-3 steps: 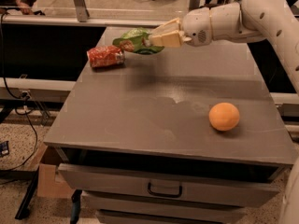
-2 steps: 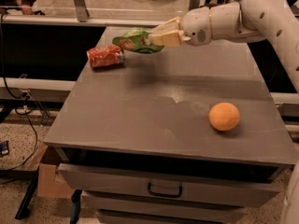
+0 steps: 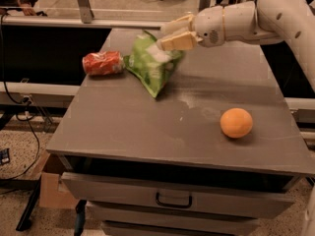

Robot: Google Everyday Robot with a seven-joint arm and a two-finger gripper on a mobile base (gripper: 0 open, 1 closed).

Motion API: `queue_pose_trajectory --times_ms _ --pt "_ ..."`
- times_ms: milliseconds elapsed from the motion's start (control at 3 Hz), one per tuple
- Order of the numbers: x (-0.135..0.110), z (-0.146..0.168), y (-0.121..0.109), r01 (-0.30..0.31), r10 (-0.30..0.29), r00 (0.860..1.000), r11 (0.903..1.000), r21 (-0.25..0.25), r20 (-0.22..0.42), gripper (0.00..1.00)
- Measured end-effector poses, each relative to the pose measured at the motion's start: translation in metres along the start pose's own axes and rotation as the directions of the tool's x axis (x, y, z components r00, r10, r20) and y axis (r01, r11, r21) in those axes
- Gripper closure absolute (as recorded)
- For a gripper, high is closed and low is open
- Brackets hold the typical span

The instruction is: Move green rice chip bag near coke can

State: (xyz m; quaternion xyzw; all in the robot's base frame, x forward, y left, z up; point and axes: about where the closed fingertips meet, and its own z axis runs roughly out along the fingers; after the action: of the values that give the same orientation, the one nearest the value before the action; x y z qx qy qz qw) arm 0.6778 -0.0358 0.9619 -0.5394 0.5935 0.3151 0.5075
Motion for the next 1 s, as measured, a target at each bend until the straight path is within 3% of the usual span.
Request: queue_pose_trajectory --times_ms 333,667,1000 --pt "0.0 -0.008 -0.006 -0.004 0.004 1.0 0.9993 0.037 0.0 0.0" --pt "0.001 -0.034 -0.02 -0.032 0.028 0.999 0.9909 0.131 0.032 0.0" --pt "0.003 -0.108 -0.053 -0.112 0.067 0.989 0.9203 0.375 0.13 0.0"
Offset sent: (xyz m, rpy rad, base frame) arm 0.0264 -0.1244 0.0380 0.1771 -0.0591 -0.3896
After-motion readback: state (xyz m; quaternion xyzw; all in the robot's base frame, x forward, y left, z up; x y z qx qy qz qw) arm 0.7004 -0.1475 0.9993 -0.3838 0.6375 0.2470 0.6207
